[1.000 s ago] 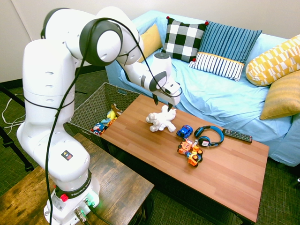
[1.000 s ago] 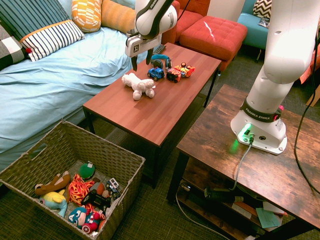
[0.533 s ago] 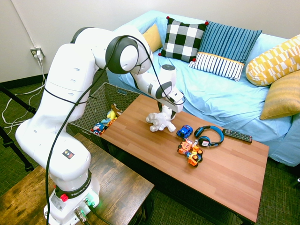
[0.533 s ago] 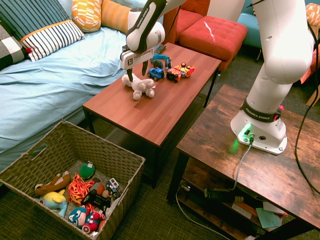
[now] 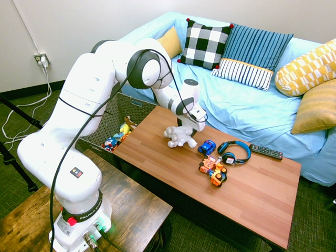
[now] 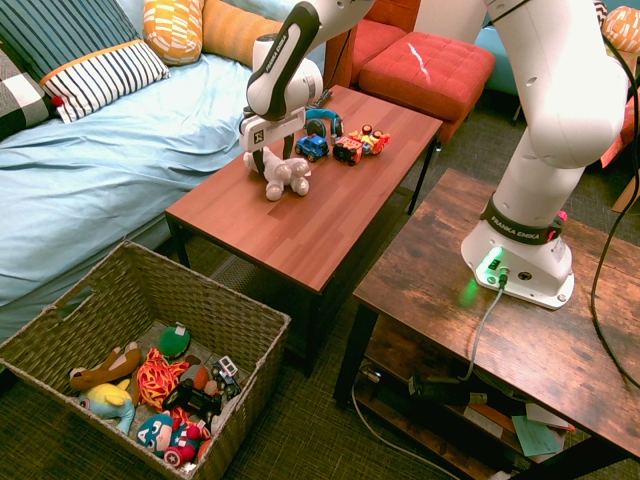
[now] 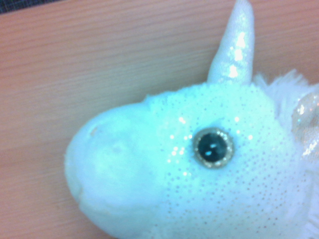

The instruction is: Put the stuffed toy in the basket

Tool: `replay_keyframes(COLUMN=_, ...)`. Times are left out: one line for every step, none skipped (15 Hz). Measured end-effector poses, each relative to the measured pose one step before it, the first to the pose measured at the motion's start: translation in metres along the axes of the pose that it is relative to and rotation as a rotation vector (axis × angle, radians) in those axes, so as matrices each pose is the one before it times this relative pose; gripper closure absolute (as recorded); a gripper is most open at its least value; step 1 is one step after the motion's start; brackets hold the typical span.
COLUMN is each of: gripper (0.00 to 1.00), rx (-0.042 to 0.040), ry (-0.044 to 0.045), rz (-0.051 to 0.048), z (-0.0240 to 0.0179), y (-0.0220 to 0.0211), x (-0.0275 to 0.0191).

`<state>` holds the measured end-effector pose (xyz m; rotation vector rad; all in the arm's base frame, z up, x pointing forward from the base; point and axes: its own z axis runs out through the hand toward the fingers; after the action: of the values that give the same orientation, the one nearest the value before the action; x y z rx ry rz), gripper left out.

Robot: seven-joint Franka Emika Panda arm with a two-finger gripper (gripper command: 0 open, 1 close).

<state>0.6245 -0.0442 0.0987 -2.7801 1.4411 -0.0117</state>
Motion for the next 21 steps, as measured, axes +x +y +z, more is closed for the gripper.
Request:
replay_keyframes(gripper=1.0, rx=-0.00135, ry=-0.01019, rz=0.00284, z=0.00111, y=0.00021, x=0.00017)
replay_keyframes(gripper=1.0, rx=-0.00243, ry=-0.01259, rz=0.00509, z=0.00134, y=0.00018, x=-0.00019)
replay_keyframes(gripper=1.0, rx=-0.00487, ry=-0.01559, rz=0.00558, z=0.00149, y=0.00075, x=-0.00043)
replay_keyframes(gripper=1.0, rx=-0.00194, ry=-0.01218, rz=0.00454, z=0.00058, y=0.00049, x=0.00014)
replay_keyframes(gripper=1.0, rx=-0.00004, ry=-0.0084, rz=0.00377, z=0.00003, y=0.0006, x=0.00056)
replay_keyframes(gripper=1.0, rx=-0.00054, ry=-0.00718, rz=0.0013, z=-0.0001, y=0.00057, x=0.00072)
replay_keyframes(gripper=1.0, rx=-0.00137, ry=-0.00599, rz=0.00003, z=0.00013, y=0.00106, x=0.00091)
replay_keyframes(gripper=1.0, rx=0.00021, ry=-0.00494, rz=-0.0012, z=0.00014, y=0.0015, x=0.00137)
replay_keyframes(gripper=1.0, rx=0.00137, ry=-0.00094, rz=0.00185, z=-0.00049, y=0.00123, x=0.002)
replay_keyframes(gripper=1.0, rx=0.0032, ry=0.00043, rz=0.00233, z=-0.00121, y=0.00049, x=0.00182)
replay_keyframes(gripper=1.0, rx=0.00326, ry=0.00166, rz=-0.0007, z=-0.00181, y=-0.00069, x=0.00065)
replay_keyframes(gripper=1.0, rx=0.00489, ry=0.00266, rz=-0.00304, z=-0.00336, y=-0.0023, x=-0.00069)
replay_keyframes(gripper=1.0, rx=0.00782, ry=0.00336, rz=-0.00717, z=-0.00559, y=-0.00488, x=-0.00229)
replay_keyframes(gripper=1.0, rx=0.00765, ry=0.00195, rz=-0.01314, z=-0.00791, y=-0.00811, x=-0.00479)
replay_keyframes(gripper=1.0, rx=0.00609, ry=0.00044, rz=-0.01619, z=-0.00866, y=-0.01133, x=-0.00788)
replay_keyframes(gripper=1.0, rx=0.00112, ry=-0.00081, rz=-0.01976, z=-0.00772, y=-0.0147, x=-0.01204)
replay_keyframes(gripper=1.0, rx=-0.00017, ry=0.00327, rz=-0.02045, z=-0.00694, y=-0.01889, x=-0.01454)
replay_keyframes(gripper=1.0, rx=-0.00387, ry=0.00562, rz=-0.02163, z=-0.00551, y=-0.02153, x=-0.01757)
replay_keyframes(gripper=1.0, rx=-0.00486, ry=0.00841, rz=-0.0259, z=-0.00496, y=-0.02254, x=-0.01957)
replay_keyframes(gripper=1.0, rx=-0.00853, ry=0.00604, rz=-0.02591, z=-0.00434, y=-0.02173, x=-0.02005)
replay_keyframes(gripper=1.0, rx=-0.00776, ry=0.00347, rz=-0.02659, z=-0.00397, y=-0.02124, x=-0.02056)
